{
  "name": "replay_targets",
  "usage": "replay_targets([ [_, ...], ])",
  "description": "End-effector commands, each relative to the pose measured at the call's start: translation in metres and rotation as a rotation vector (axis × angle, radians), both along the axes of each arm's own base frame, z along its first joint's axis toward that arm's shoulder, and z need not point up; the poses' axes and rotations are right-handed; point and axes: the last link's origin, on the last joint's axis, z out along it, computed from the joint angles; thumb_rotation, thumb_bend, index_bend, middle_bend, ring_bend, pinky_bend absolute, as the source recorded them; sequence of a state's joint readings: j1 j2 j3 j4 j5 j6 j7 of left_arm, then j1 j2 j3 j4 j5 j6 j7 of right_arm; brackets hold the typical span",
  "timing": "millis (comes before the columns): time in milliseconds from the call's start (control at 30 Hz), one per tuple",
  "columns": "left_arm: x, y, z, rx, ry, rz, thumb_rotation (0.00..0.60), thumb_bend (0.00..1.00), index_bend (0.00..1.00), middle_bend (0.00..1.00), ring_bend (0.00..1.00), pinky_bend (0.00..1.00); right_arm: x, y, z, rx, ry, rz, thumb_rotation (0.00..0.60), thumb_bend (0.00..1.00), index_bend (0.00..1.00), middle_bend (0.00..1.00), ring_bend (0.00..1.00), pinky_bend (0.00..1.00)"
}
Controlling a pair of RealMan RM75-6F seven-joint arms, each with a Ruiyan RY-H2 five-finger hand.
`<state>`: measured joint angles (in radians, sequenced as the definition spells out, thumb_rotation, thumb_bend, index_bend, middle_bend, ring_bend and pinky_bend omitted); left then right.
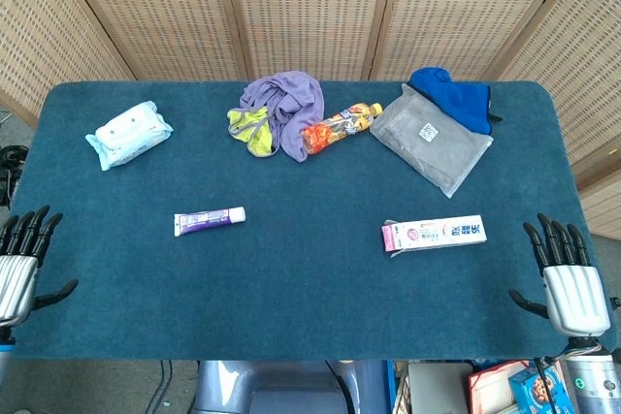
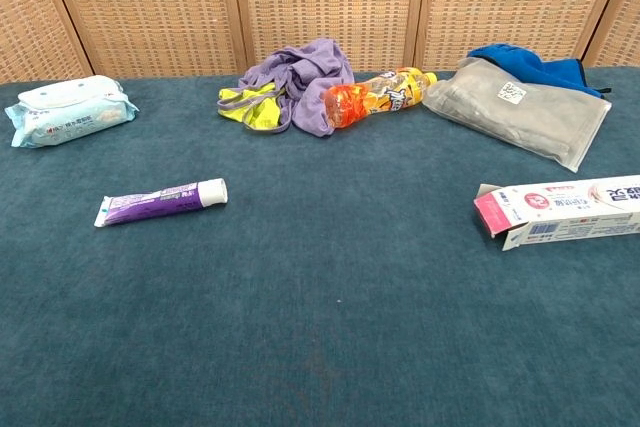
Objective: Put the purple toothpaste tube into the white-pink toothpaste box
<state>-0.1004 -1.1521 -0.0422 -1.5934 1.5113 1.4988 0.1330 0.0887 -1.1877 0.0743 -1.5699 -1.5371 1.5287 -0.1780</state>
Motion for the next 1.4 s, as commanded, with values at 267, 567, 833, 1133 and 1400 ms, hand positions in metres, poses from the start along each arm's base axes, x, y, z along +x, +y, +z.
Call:
replay_targets([
  [267, 0.002, 0.002, -0.004, 0.01, 0.003, -0.008, 0.6, 0.19, 0.0, 0.0, 0.0, 0.0, -0.002, -0.001, -0.001, 0.011, -0.002, -0.009, 0.6, 0.06, 0.0, 0.0, 0.0, 0.0],
  [567, 0.004, 0.018, -0.007, 0.041, -0.024, 0.015, 0.6, 0.19, 0.0, 0.0, 0.0, 0.0, -0.001, -0.002, -0.005, 0.031, 0.0, -0.01, 0.6, 0.06, 0.0, 0.0, 0.0, 0.0],
  [833, 0.02, 0.055, 0.002, 0.054, -0.047, -0.002, 0.6, 0.19, 0.08, 0.02, 0.01, 0.11, 0.002, -0.002, -0.01, 0.05, 0.0, -0.001, 0.6, 0.06, 0.0, 0.0, 0.0, 0.0],
  [1133, 0.046, 0.099, -0.012, -0.027, -0.023, 0.011, 0.6, 0.19, 0.22, 0.11, 0.09, 0.19, 0.002, -0.003, -0.013, 0.062, -0.003, -0.001, 0.6, 0.06, 0.0, 0.0, 0.0, 0.0],
  [1400, 0.065, 0.131, -0.043, -0.144, 0.021, 0.035, 0.6, 0.19, 0.35, 0.22, 0.17, 0.22, 0.003, -0.004, -0.015, 0.069, -0.001, 0.004, 0.6, 0.06, 0.0, 0.0, 0.0, 0.0],
])
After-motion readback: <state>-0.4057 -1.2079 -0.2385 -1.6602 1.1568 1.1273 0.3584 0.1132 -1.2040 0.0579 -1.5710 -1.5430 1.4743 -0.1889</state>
